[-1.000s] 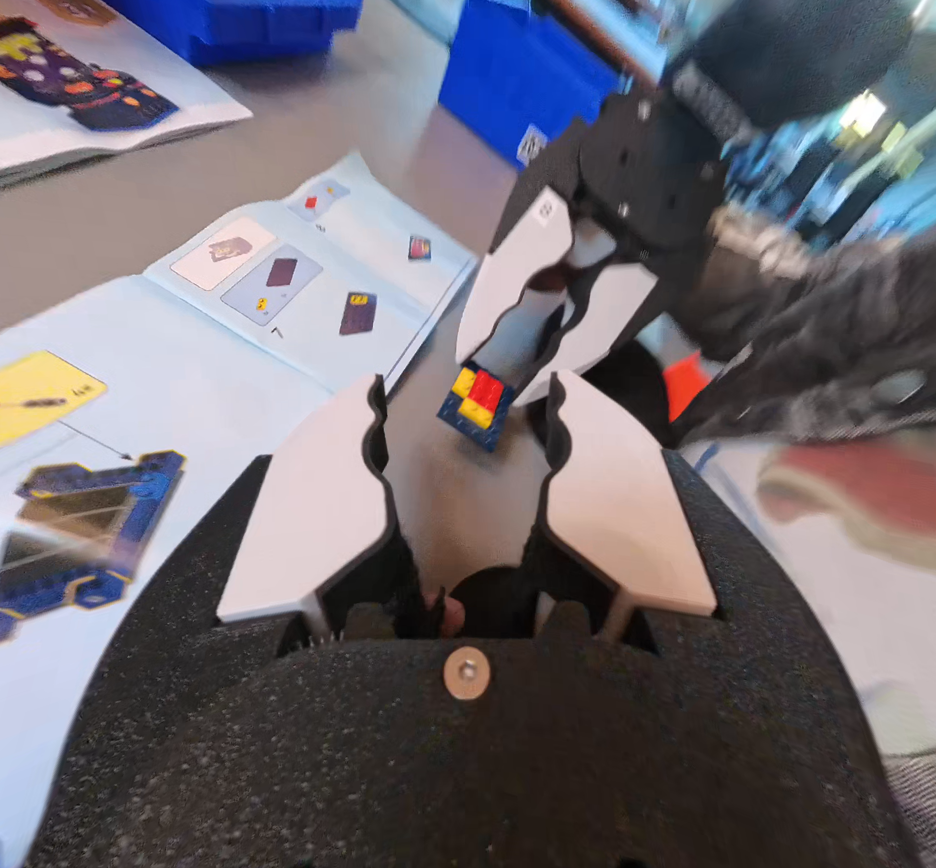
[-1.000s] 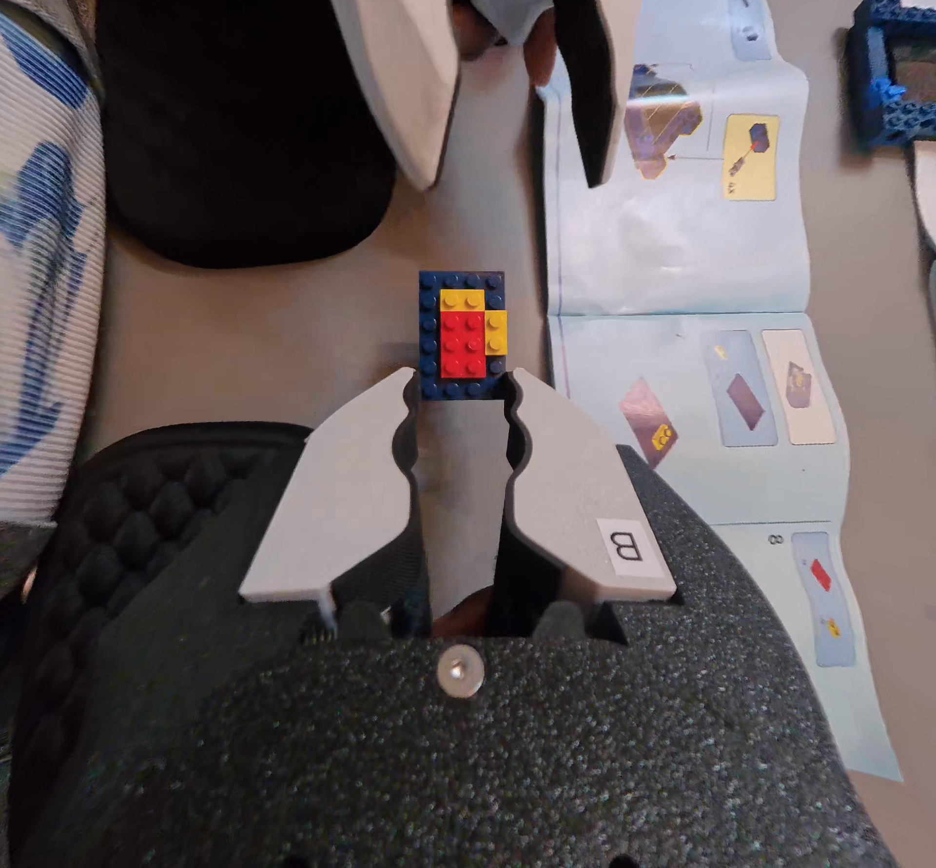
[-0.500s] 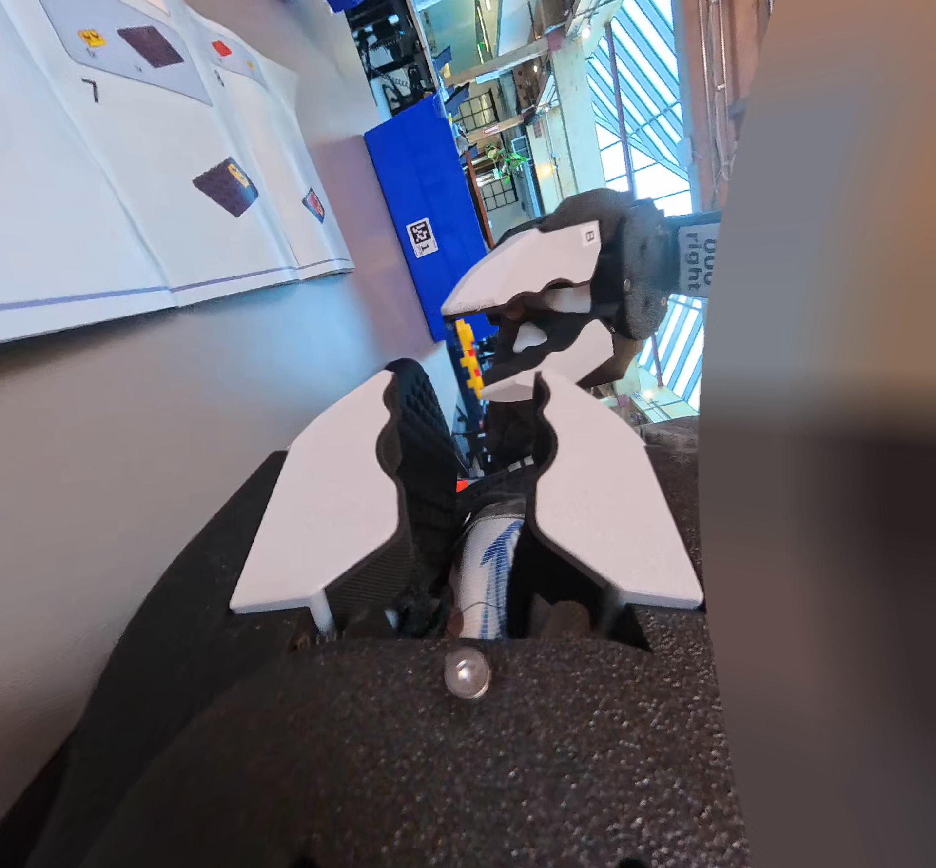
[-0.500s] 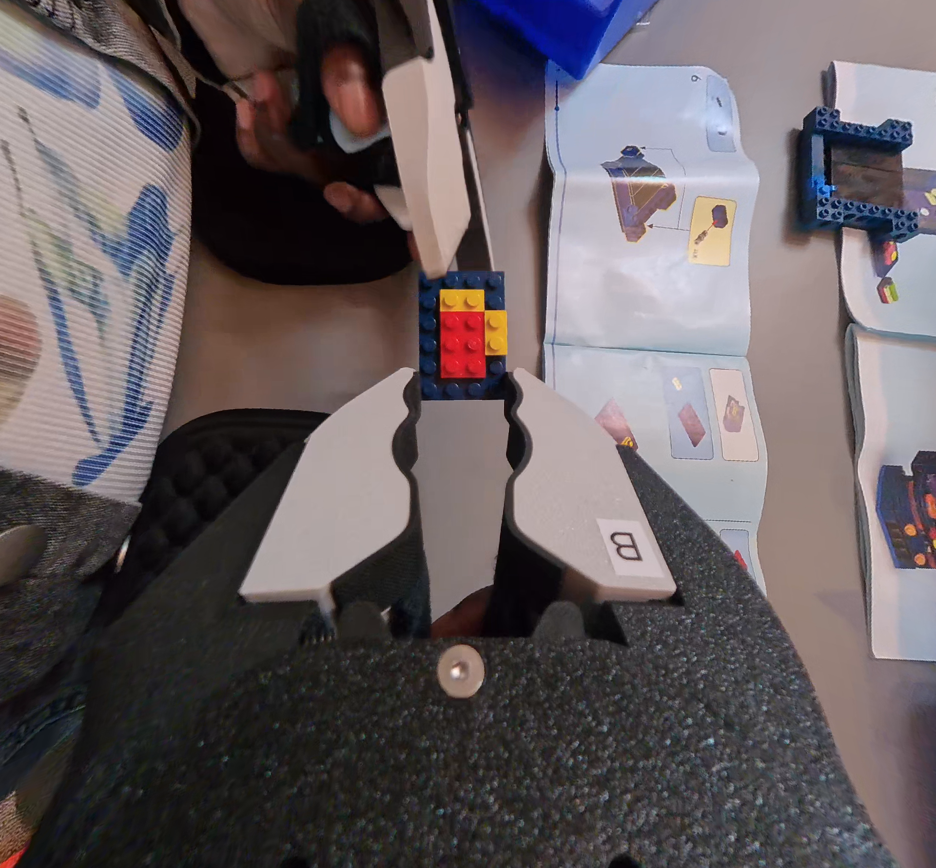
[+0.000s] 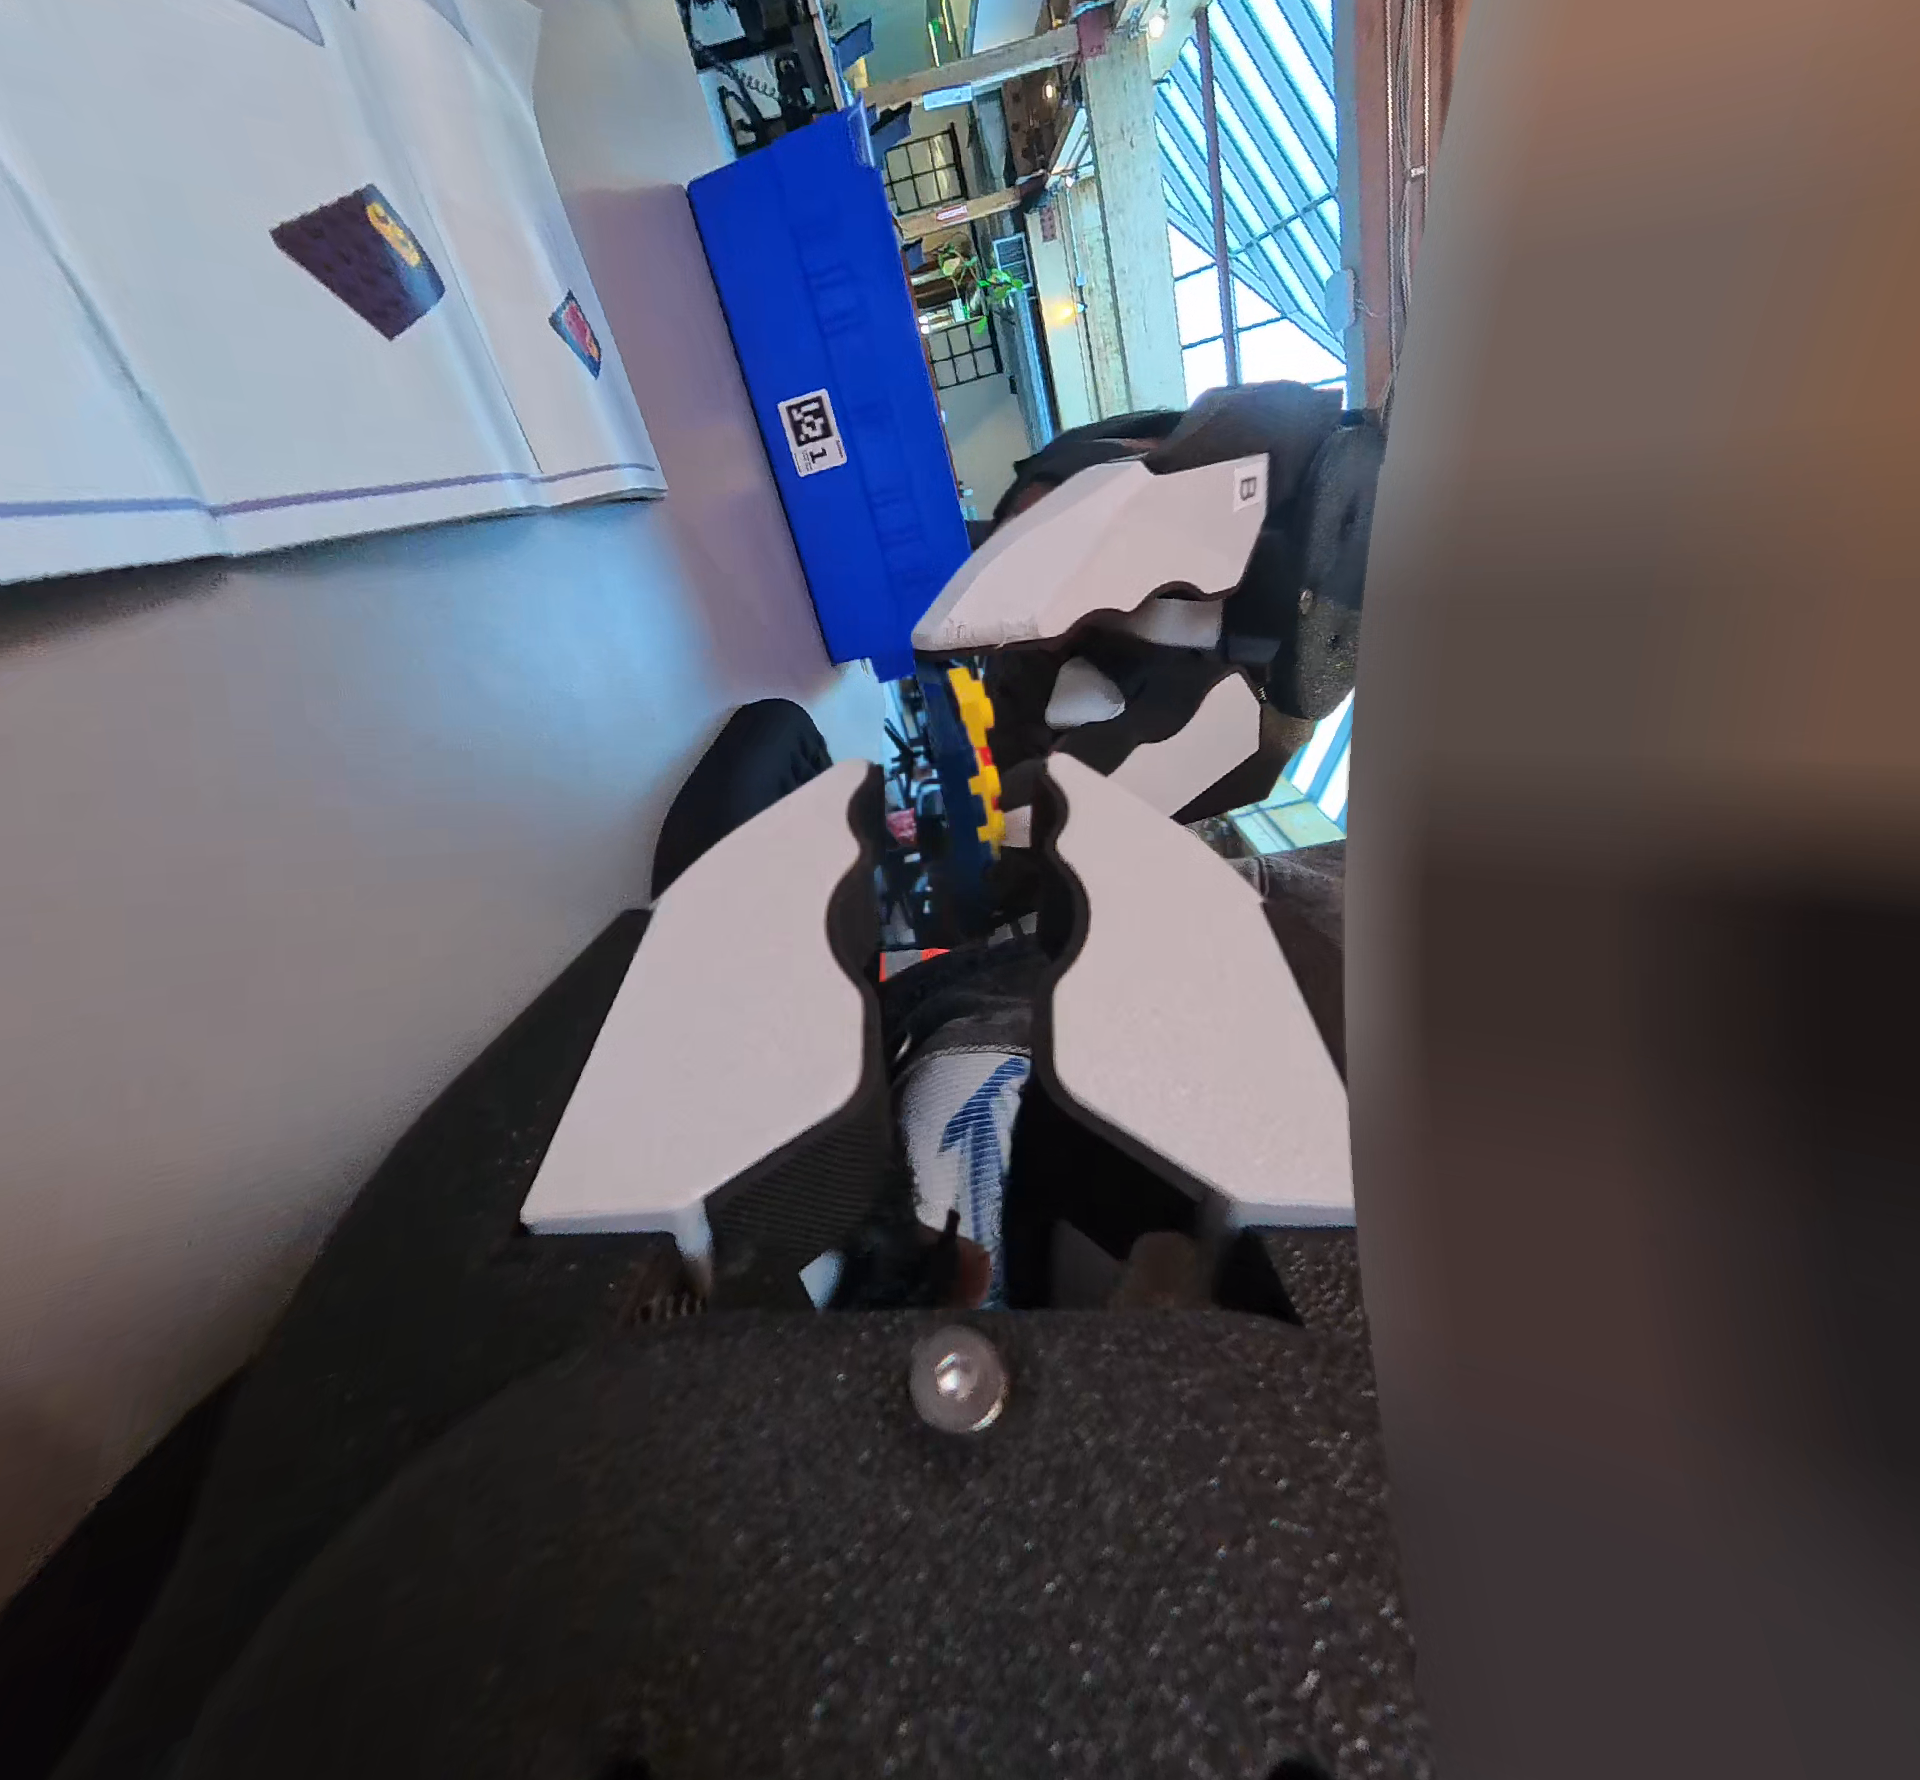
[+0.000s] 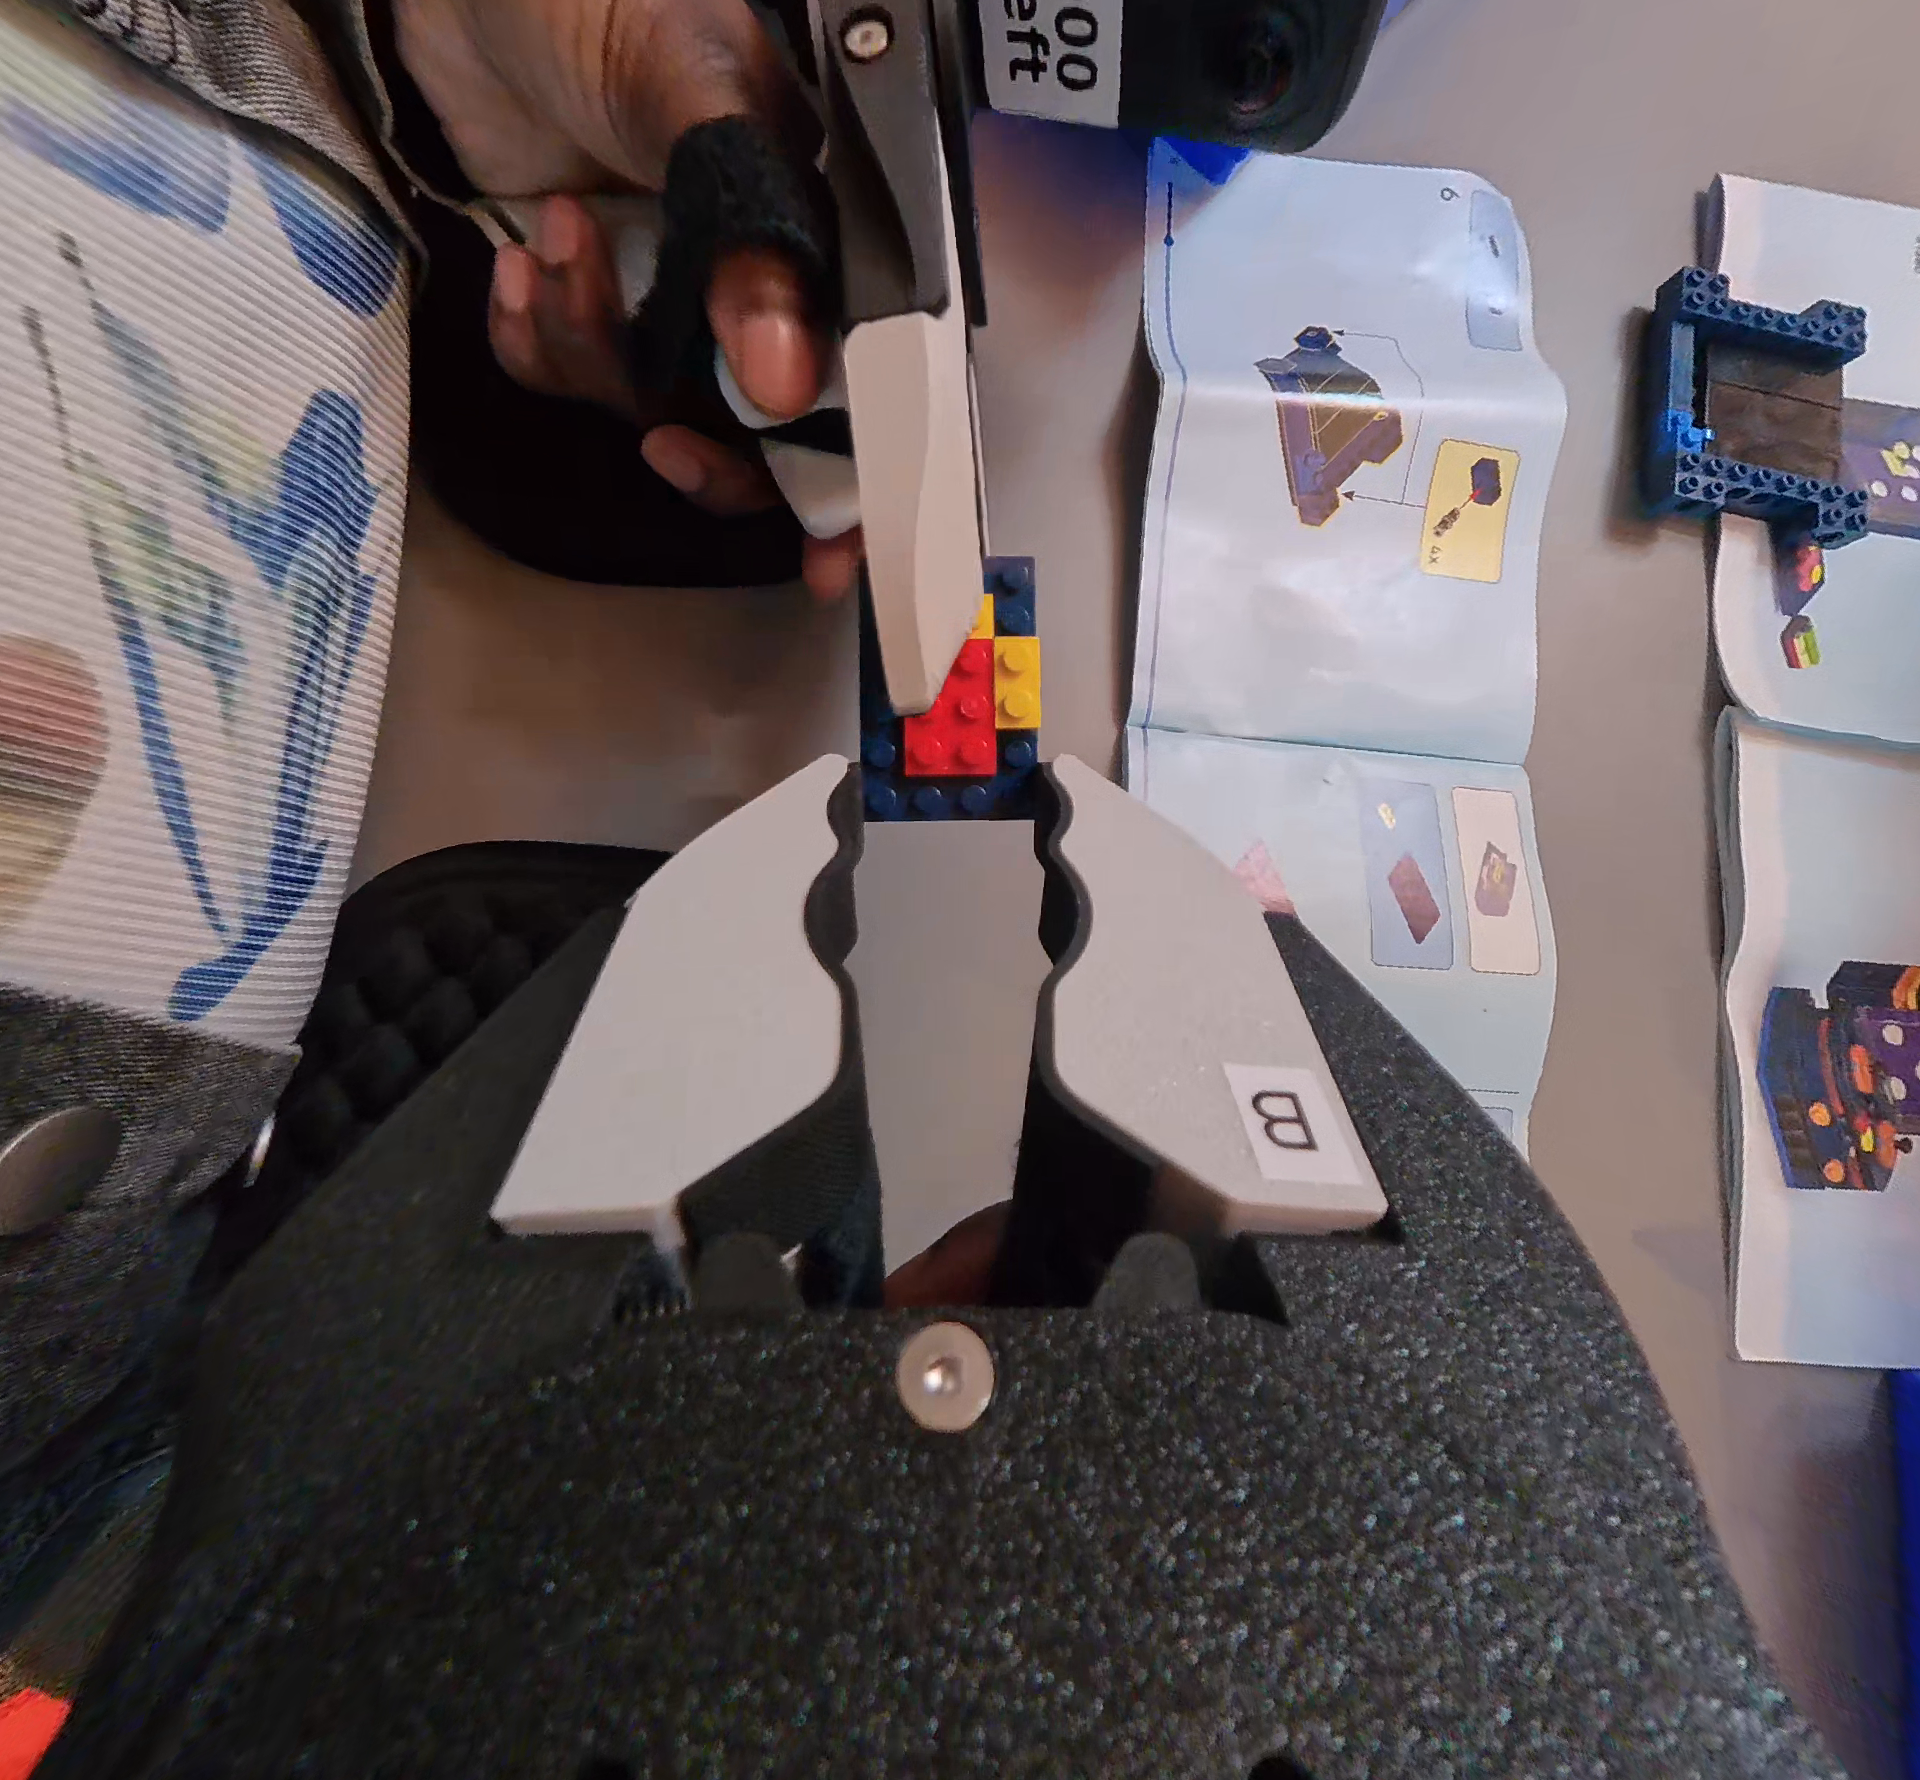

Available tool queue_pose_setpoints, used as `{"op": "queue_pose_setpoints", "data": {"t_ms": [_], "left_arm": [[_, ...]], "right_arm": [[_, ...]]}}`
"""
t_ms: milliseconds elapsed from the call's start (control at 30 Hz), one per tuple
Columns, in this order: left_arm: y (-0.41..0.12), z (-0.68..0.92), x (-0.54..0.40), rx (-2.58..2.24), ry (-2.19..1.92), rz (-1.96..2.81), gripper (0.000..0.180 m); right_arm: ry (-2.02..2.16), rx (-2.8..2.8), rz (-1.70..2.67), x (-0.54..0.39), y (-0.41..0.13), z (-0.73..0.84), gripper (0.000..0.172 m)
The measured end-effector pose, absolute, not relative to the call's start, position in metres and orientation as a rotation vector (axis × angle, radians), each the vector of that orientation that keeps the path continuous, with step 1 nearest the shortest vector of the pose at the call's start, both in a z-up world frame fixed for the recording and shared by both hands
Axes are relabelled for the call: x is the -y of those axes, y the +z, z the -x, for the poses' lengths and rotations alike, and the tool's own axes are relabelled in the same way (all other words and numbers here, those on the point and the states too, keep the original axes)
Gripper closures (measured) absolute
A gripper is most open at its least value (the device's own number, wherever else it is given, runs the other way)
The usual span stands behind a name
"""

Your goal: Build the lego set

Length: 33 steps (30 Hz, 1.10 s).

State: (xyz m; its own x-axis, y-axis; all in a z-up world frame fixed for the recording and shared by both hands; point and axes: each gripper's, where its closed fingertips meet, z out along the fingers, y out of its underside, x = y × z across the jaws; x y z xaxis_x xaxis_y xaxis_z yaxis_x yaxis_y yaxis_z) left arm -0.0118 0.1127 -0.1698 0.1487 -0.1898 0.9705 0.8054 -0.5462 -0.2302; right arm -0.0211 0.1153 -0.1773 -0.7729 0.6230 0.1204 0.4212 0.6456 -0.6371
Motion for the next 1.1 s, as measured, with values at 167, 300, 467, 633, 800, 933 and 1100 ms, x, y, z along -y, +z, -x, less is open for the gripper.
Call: {"op": "queue_pose_setpoints", "data": {"t_ms": [167,300,467,633,800,933,1100], "left_arm": [[-0.171,0.009,-0.112,0.627,-1.571,1.613,0.163],[-0.171,0.009,-0.112,0.633,-1.577,1.611,0.171],[-0.171,0.009,-0.112,0.659,-1.608,1.607,0.172],[-0.173,0.008,-0.11,0.649,-1.591,1.63,0.173],[-0.168,0.007,-0.109,0.614,-1.576,1.617,0.173],[-0.169,0.005,-0.108,0.592,-1.549,1.62,0.173],[-0.167,0.005,-0.108,0.561,-1.503,1.613,0.173]], "right_arm": [[0.866,2.534,0.839,-0.114,-0.177,0.021,0.14],[0.87,2.531,0.85,-0.114,-0.178,0.021,0.14],[0.893,2.525,0.859,-0.114,-0.178,0.02,0.14],[1.035,2.489,0.941,-0.112,-0.177,0.019,0.14],[1.354,2.382,1.107,-0.113,-0.168,0.016,0.12],[1.915,2.077,1.424,-0.113,-0.155,0.023,0.117],[2.302,1.721,1.702,-0.11,-0.16,0.032,0.13]]}}
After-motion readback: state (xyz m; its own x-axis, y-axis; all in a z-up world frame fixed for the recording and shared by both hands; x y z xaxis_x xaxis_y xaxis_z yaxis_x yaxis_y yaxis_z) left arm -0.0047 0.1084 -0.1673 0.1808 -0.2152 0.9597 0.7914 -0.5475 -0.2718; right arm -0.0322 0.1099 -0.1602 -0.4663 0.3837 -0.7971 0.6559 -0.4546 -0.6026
